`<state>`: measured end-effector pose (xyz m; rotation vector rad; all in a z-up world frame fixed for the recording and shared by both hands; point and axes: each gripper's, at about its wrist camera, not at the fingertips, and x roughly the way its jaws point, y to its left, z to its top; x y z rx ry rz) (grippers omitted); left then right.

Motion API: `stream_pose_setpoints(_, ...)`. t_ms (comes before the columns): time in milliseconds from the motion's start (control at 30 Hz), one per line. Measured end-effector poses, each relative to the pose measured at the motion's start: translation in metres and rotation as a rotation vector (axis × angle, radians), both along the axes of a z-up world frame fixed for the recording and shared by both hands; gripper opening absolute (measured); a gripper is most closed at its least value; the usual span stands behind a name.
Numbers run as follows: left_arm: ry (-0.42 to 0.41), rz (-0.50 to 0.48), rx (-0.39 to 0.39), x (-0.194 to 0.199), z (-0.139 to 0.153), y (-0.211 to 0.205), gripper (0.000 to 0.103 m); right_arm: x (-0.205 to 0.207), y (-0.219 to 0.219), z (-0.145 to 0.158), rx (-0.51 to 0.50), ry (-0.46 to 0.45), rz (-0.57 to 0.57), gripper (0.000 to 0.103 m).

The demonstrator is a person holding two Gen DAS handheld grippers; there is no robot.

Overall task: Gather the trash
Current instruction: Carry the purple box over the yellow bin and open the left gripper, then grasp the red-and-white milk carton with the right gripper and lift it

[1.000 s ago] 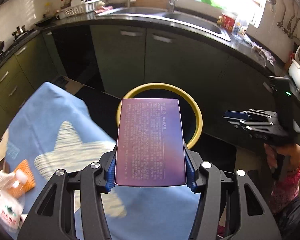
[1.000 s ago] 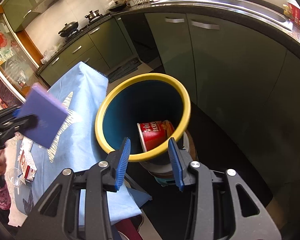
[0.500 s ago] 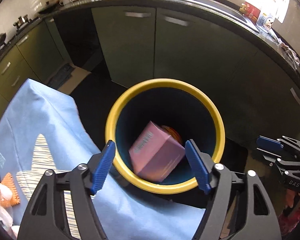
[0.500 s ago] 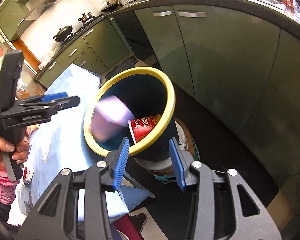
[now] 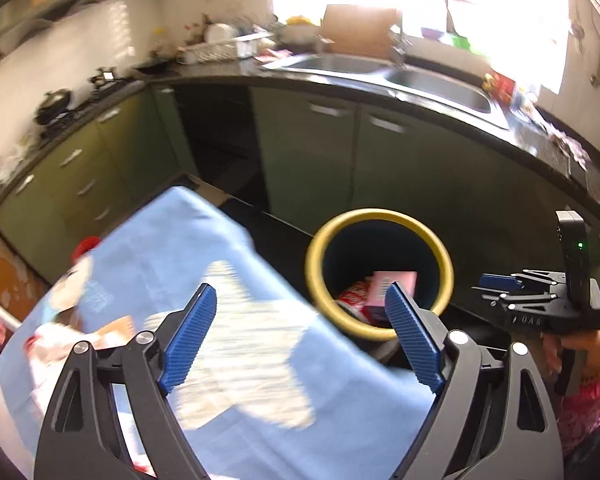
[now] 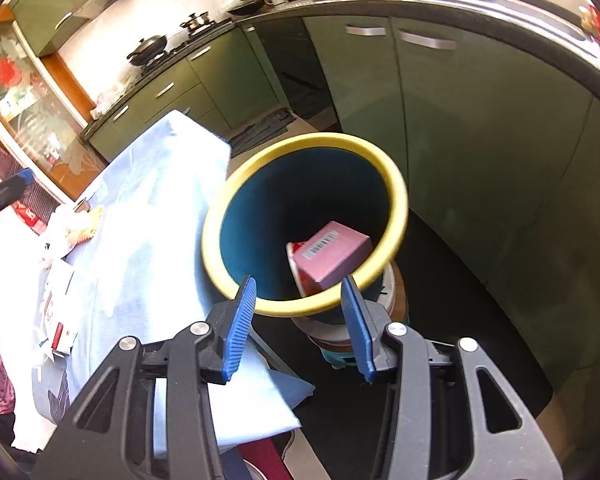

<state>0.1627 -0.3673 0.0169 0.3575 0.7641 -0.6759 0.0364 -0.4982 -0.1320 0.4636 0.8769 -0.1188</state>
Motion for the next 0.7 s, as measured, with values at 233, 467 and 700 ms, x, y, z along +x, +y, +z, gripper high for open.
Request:
stream_pose_setpoints(233,-0.087,0.217,-0.053,0.010,0.032,0.143,0.090,0.031,0.064,0.015,-0.047,0.006,0.137,0.043)
stream_pose_setpoints(467,-0.090,0.424,-0.099,0.019,0.025,0.268,0.091,0.073,0.174,0.030,-0.094,0.006,0.436,0.047)
stream_pose_setpoints(700,-0.063,0.528,-0.148,-0.008,-0.002,0.341,0.091,0.090,0.301,0.031,-0.131,0.011,0.777,0.049)
